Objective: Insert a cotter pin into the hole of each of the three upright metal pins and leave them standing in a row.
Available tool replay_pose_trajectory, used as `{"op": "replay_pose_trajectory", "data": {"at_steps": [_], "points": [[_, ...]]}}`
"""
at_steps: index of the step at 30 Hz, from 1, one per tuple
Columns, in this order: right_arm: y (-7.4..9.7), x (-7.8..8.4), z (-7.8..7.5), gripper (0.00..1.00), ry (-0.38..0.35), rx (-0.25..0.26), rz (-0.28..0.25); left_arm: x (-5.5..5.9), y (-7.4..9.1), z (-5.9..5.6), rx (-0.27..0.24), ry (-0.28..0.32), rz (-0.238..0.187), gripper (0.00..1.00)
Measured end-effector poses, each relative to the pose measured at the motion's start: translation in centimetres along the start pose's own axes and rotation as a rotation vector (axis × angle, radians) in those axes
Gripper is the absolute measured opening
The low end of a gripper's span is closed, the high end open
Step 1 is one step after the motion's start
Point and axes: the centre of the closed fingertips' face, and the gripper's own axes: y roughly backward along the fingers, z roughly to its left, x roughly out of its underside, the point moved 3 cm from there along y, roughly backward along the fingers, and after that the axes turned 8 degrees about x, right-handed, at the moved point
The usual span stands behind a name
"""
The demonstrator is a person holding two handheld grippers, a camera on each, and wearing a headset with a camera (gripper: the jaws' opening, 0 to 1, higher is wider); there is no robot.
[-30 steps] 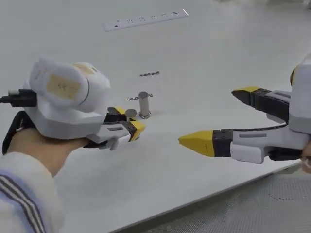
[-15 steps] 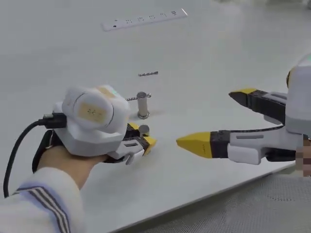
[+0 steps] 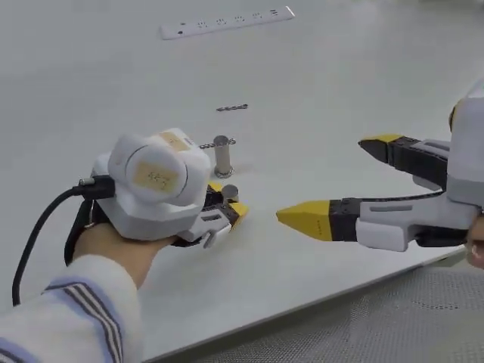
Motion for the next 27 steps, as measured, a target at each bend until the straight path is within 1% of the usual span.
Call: {"op": "replay_pose_trajectory", "data": {"at_steps": [2, 4, 6, 8, 9, 11, 12, 13, 14, 16, 17, 18, 19, 20, 21, 22, 25, 26, 27], "points": [[0.0, 0.1, 0.1, 0.96, 0.002, -0.003, 0.002, -0.1, 0.0, 0.1, -0.015, 0.01, -0.015, 0.1], [-0.1, 0.1, 0.3, 0.96, 0.003, -0.006, 0.004, -0.1, -0.1, 0.0, -0.024, -0.003, -0.027, 0.1], [-0.1, 0.1, 0.3, 0.96, 0.002, -0.007, 0.004, -0.1, -0.1, 0.0, -0.025, -0.024, -0.032, 0.11], [-0.1, 0.1, 0.2, 0.96, 0.004, -0.006, 0.006, -0.2, 0.1, 0.0, -0.016, -0.021, -0.037, 0.13], [-0.1, 0.1, 0.2, 0.96, 0.005, -0.006, 0.006, -0.4, 0.3, 0.1, -0.015, -0.017, -0.049, 0.15], [0.0, 0.1, 0.1, 0.96, 0.007, -0.004, 0.006, -1.2, 1.0, 0.0, 0.001, -0.007, -0.086, 0.22], [0.0, 0.1, 0.1, 0.96, 0.006, -0.004, 0.006, -1.4, 1.3, 0.0, 0.008, -0.006, -0.097, 0.27], [0.0, 0.1, 0.0, 0.95, 0.007, -0.003, 0.006, -1.6, 1.8, -0.1, 0.013, -0.01, -0.098, 0.3], [0.0, 0.1, 0.0, 0.95, 0.007, -0.002, 0.007, -1.7, 2.3, -0.2, 0.026, -0.033, -0.095, 0.34], [0.0, 0.3, 0.1, 0.95, 0.008, -0.004, 0.013, -1.6, 3.2, -0.6, 0.055, -0.065, -0.073, 0.44], [-0.1, 0.4, 0.2, 0.95, 0.009, -0.007, 0.018, -1.6, 3.7, -0.7, 0.062, -0.069, -0.077, 0.5], [-0.1, 0.5, 0.2, 0.95, 0.011, -0.009, 0.022, -1.6, 4.1, -0.8, 0.074, -0.07, -0.084, 0.55], [-0.2, 0.6, 0.3, 0.95, 0.013, -0.011, 0.027, -1.7, 4.7, -1.1, 0.091, -0.063, -0.101, 0.59], [-0.2, 0.6, 0.3, 0.95, 0.015, -0.012, 0.031, -1.7, 5.2, -1.1, 0.094, -0.048, -0.112, 0.63], [-0.2, 0.8, 0.3, 0.95, 0.016, -0.013, 0.038, -1.6, 5.7, -1.1, 0.096, -0.025, -0.121, 0.65], [-0.3, 0.8, 0.4, 0.95, 0.017, -0.014, 0.04, -1.4, 6.0, -1.0, 0.092, -0.015, -0.124, 0.66], [-0.3, 0.9, 0.4, 0.95, 0.021, -0.018, 0.047, -0.6, 7.1, -0.6, 0.075, -0.011, -0.121, 0.69], [-0.3, 0.9, 0.4, 0.95, 0.024, -0.017, 0.049, -0.6, 7.2, -0.6, 0.073, -0.009, -0.122, 0.72], [-0.3, 0.9, 0.4, 0.95, 0.027, -0.017, 0.052, -0.4, 7.6, -0.5, 0.066, 0.001, -0.133, 0.76]]}}
